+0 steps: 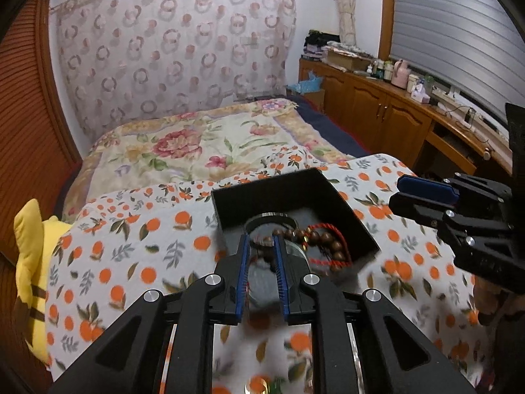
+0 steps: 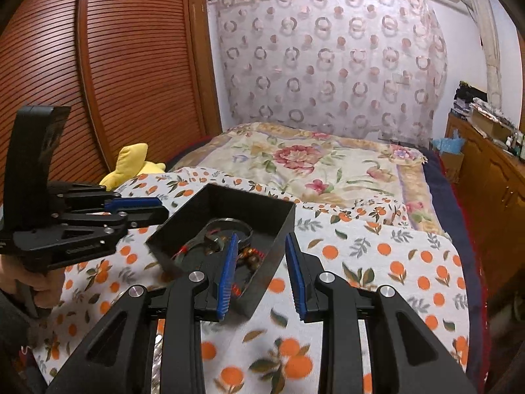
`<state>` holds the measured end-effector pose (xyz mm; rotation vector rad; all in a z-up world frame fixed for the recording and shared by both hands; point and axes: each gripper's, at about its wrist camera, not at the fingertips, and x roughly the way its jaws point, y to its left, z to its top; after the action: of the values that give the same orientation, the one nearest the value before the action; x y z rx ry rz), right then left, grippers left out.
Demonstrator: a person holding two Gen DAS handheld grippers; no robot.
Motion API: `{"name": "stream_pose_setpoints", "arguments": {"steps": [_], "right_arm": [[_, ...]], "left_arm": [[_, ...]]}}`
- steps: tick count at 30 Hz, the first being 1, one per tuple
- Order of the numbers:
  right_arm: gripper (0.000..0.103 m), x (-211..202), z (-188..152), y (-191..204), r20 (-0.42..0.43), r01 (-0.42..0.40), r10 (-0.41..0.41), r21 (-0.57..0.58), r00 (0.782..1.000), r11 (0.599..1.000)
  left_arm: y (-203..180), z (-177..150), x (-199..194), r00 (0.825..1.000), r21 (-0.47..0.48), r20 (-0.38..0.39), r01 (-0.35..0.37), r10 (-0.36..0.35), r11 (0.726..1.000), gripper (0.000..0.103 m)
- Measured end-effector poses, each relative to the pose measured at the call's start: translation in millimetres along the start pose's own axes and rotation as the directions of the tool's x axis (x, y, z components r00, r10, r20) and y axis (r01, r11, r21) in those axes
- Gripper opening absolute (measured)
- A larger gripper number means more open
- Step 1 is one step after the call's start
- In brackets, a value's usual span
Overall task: Organize jewelry
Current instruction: 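Carry the red string and silver bangle into the black box and release, then withdraw both tools from the box back over the remaining jewelry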
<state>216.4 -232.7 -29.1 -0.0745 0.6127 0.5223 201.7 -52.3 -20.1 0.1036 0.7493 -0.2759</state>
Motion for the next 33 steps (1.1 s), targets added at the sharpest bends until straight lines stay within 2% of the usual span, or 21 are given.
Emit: {"name": "stream_pose_setpoints", "arguments": {"steps": [2, 10, 13, 16, 17, 19, 28, 30, 33], "right_arm": [[0.033, -9.6, -6.6, 6.0, -0.006, 0.003, -0.003, -0.006, 1.000, 1.000], [0.033, -45.0, -41.1, 29.6, -0.028, 0.002, -0.002, -0.012, 1.000, 1.000], [0.033, -51.9, -54.1, 39.1, -0.047, 0.000, -0.001, -0.012, 0.999, 1.000], [0.033, -55.3, -68.6, 48.9, -0.073, -0.004, 0.003, -0.020, 0.997, 1.000], [0.033, -56.0, -74.0, 51.7, -0.082, -0.007, 0.005, -0.022, 0.997, 1.000], [0.033, -56.5, -85.5, 57.9, -0.104, -0.009, 0.006, -0.029, 0.995, 1.000], [0.033, -58.4, -116.4, 82.7, -0.174, -0.050, 0.040, -0.052, 0.984, 0.997], [0.033, -56.3, -119.5, 87.9, -0.188, -0.072, 0.061, -0.055, 0.980, 0.996], [0.033, -49.6, -124.5, 95.8, -0.213, -0.098, 0.082, -0.064, 0.974, 0.993]], "left_arm": [[0.1, -9.5, -12.8, 1.000, -0.004, 0.009, 0.006, -0.006, 1.000, 0.016], [-2.3, -48.4, -50.0, 0.999, -0.019, 0.032, 0.009, -0.009, 1.000, 0.031], [-1.6, -63.0, -59.8, 0.999, -0.030, 0.041, 0.012, -0.010, 0.999, 0.042], [-3.7, -80.6, -67.8, 0.999, -0.034, 0.047, 0.008, -0.006, 0.999, 0.063], [-4.8, -85.0, -69.3, 0.999, -0.032, 0.049, 0.004, -0.002, 0.999, 0.074], [-6.9, -95.6, -71.2, 0.999, -0.023, 0.045, -0.005, 0.006, 1.000, 0.086], [2.1, -126.6, -71.7, 1.000, -0.049, -0.003, -0.005, 0.004, 0.999, 0.086], [4.8, -130.9, -72.4, 1.000, -0.059, -0.007, -0.007, 0.007, 0.998, 0.093], [7.8, -136.9, -75.0, 1.000, -0.070, -0.008, -0.008, 0.007, 0.998, 0.093]]}}
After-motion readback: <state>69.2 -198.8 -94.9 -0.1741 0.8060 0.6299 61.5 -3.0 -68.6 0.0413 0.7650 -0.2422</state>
